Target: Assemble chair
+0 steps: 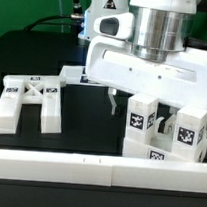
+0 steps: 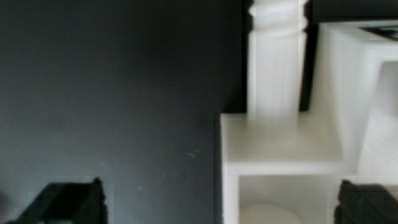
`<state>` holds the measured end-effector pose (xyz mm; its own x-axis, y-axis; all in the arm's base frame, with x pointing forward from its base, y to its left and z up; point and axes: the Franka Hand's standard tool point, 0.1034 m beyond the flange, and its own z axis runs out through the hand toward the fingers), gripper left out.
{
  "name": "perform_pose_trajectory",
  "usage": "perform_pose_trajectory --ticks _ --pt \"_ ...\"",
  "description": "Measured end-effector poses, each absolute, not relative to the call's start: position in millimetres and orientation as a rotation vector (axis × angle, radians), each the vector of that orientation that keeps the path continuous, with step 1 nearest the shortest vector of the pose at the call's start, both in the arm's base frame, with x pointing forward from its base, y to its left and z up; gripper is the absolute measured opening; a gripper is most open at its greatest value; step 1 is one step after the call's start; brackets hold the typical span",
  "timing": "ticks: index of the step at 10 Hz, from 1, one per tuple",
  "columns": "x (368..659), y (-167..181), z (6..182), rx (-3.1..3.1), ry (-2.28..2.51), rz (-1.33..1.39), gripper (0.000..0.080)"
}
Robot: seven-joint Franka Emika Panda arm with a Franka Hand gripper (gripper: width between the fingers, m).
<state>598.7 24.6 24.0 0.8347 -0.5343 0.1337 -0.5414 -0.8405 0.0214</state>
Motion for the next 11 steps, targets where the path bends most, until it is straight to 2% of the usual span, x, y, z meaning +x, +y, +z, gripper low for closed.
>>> perform_pose_trajectory --ticks 3,6,8,9,10,11 --pt "598.9 23.3 10.7 2.945 -0.858 0.173 0.0649" --pt "598.4 22.9 6.5 2.943 -0.852 0.168 0.0631" --pt "598.3 22.8 6.5 2.947 -0.835 0.167 0.0265" --pt "598.3 22.9 6.5 2.948 -0.832 0.167 0.0265" --pt "598.3 22.9 6.5 2.949 -0.826 0.167 0.0128" --pt "599.4 23.1 8.2 2.953 -0.818 0.172 0.0042"
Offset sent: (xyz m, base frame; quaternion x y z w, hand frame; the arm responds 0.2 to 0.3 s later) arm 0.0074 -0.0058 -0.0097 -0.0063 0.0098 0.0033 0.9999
